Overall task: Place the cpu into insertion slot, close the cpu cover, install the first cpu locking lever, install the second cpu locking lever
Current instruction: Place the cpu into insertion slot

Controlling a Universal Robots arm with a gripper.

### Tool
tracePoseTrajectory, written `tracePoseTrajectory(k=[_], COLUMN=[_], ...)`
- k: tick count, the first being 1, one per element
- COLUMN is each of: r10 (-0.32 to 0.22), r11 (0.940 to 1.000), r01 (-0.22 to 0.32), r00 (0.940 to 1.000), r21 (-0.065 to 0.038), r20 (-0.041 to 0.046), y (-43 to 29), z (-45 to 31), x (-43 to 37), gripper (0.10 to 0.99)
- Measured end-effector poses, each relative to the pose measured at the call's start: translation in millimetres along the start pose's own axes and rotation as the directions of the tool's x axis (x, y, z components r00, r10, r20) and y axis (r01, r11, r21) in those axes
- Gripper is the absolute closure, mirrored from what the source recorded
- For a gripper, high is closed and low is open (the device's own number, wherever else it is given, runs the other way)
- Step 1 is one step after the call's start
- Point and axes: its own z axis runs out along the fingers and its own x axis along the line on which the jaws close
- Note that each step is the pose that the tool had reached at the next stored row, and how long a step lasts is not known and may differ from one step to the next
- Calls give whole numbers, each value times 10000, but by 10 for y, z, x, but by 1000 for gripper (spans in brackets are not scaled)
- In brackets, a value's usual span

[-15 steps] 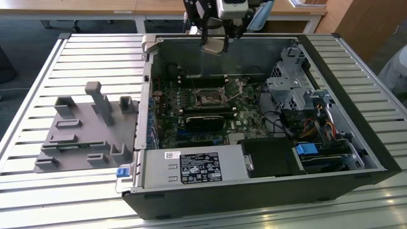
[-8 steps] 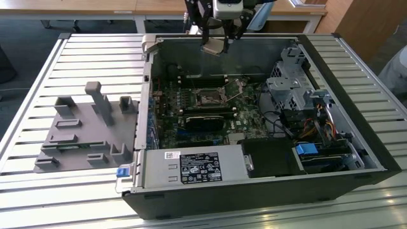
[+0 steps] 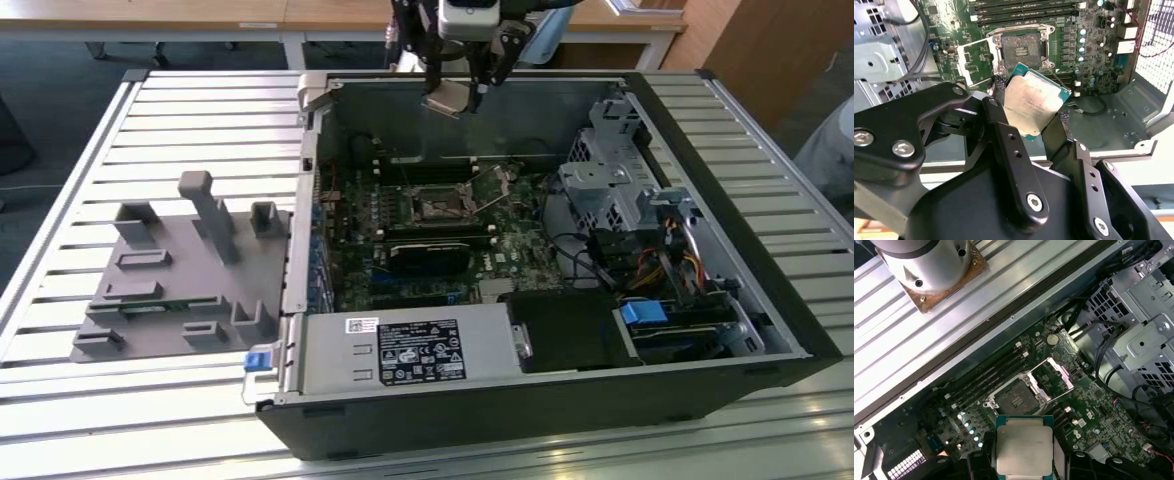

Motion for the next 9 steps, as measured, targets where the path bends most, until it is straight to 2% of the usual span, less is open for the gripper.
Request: tracePoseTrajectory(k=[9], r10=[974], r11=[9952], r01=[-974], r00=[9952], r21=[3], r20=[101], y=[3], z=[8], x=[3], gripper=[545])
